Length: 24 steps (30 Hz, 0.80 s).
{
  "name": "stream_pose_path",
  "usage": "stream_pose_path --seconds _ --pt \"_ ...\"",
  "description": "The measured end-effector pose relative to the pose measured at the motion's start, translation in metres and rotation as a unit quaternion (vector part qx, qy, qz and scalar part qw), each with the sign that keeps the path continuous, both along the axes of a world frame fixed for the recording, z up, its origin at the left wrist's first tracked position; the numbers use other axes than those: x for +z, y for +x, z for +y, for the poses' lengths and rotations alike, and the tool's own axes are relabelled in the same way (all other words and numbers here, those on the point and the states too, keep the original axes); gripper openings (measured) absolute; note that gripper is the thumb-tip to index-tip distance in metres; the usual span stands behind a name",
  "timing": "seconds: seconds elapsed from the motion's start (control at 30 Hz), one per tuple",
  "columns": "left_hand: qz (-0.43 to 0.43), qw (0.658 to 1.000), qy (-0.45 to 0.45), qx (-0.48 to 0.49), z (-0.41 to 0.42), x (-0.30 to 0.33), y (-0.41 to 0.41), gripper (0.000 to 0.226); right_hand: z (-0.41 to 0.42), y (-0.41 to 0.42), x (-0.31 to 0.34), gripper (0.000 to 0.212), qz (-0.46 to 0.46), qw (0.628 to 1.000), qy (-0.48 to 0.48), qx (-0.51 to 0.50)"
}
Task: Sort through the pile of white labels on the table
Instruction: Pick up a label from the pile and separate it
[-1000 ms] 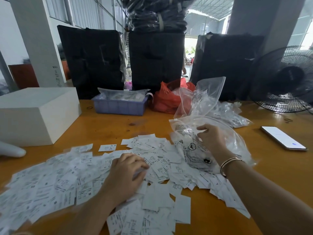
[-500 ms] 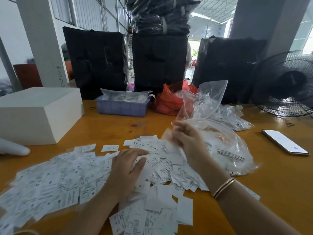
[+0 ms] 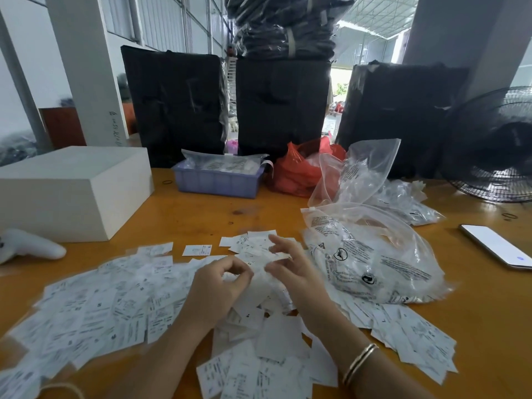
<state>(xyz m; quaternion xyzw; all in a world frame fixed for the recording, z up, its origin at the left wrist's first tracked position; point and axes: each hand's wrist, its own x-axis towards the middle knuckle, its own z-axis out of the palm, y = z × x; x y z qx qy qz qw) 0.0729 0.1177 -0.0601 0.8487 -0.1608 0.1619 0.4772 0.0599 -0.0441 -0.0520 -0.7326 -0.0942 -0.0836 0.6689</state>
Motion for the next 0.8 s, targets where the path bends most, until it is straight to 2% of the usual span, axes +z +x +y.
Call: stream_pose_path --seconds 0.07,0.13,0.2,0.23,0.3,0.37,0.4,0.47,0.5,0.57,0.6,0.7,0.8 --pt "-0.026 0.999 0.043 -0.009 0.0 0.0 0.0 0.025 0.0 0.0 -0.001 0.042 0.001 0.996 -0.073 0.042" --pt "-0.03 0.999 0.04 -0.013 -0.002 -0.002 -0.001 0.027 0.002 0.002 -0.001 0.024 -0.016 0.991 -0.131 0.033" --pt "0.011 0.999 -0.023 -0.023 -0.001 -0.002 -0.001 0.022 0.003 0.004 -0.001 0.007 -0.025 0.99 -0.136 0.002" --pt "0.041 0.997 -0.06 -0.033 -0.001 -0.001 0.0 0.019 0.003 0.006 -0.002 0.005 -0.027 0.99 -0.136 -0.006" --pt "0.084 0.988 -0.128 -0.038 0.0 0.002 0.001 0.012 0.003 0.007 -0.003 0.007 -0.042 0.988 -0.148 -0.015" --pt "0.088 0.979 -0.182 -0.003 0.0 0.004 0.001 0.006 0.0 0.007 -0.004 0.008 -0.061 0.98 -0.187 -0.013" --pt "0.087 0.975 -0.205 0.022 0.001 0.005 0.002 0.005 -0.001 0.006 -0.005 0.015 -0.068 0.972 -0.223 -0.006" --pt "0.087 0.964 -0.242 0.067 0.002 0.004 0.004 0.011 -0.005 0.006 -0.009 0.042 -0.08 0.937 -0.338 0.032" --pt "0.092 0.957 -0.263 0.083 0.004 0.003 0.006 0.014 -0.006 0.007 -0.012 0.054 -0.095 0.906 -0.409 0.054" --pt "0.109 0.941 -0.306 0.098 0.008 0.002 0.01 0.018 -0.007 0.008 -0.019 0.06 -0.142 0.848 -0.506 0.069" --pt "0.119 0.933 -0.324 0.098 0.009 0.003 0.011 0.019 -0.007 0.008 -0.02 0.055 -0.163 0.835 -0.521 0.064" --pt "0.139 0.92 -0.353 0.101 0.011 0.002 0.012 0.016 -0.009 0.01 -0.019 0.033 -0.182 0.848 -0.495 0.047" --pt "0.147 0.918 -0.355 0.1 0.01 0.004 0.009 0.006 -0.01 0.007 -0.016 0.021 -0.119 0.923 -0.365 0.035"
